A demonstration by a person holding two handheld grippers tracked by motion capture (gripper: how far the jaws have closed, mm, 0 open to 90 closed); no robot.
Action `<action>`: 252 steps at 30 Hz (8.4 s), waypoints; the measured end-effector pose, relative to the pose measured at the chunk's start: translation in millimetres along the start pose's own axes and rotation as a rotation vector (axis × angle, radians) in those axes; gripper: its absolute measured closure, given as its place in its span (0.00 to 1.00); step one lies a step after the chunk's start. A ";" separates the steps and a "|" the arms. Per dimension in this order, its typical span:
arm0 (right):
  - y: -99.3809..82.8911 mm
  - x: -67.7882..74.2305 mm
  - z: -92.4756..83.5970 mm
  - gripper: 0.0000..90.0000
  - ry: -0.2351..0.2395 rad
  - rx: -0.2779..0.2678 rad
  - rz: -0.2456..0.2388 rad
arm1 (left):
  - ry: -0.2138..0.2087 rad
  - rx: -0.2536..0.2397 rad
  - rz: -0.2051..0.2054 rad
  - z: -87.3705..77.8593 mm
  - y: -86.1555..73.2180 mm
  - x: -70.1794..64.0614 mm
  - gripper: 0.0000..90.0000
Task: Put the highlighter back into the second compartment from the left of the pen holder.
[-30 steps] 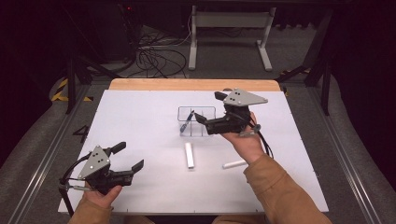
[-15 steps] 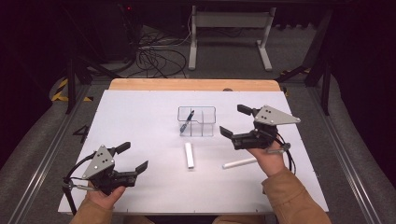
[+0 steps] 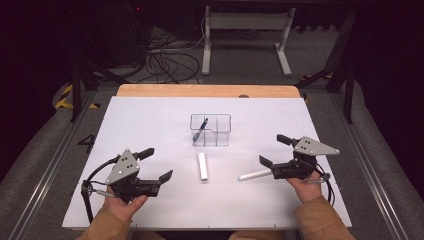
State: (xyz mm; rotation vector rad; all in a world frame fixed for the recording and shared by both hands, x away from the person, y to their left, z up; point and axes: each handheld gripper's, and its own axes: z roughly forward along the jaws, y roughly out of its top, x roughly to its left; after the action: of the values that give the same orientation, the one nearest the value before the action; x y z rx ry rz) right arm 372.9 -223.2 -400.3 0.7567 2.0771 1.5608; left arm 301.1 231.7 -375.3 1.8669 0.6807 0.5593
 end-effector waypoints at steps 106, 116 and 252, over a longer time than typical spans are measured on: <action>-52.7 -6.7 -38.3 0.08 -0.019 -0.021 0.122 | -0.389 0.367 0.138 223.8 57.0 -77.9 0.39; -52.9 -7.2 -38.8 0.08 -0.014 -0.024 0.125 | -0.421 0.374 0.148 244.6 52.2 -85.0 0.43; -53.9 -6.7 -37.2 0.08 0.027 -0.023 0.123 | -0.165 -0.155 -0.125 190.3 87.8 13.3 0.87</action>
State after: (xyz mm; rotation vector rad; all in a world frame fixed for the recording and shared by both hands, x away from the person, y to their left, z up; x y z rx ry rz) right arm 345.6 -266.3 -441.9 0.8750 2.0633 1.6658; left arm 452.5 86.7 -362.4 1.6918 0.6214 0.3627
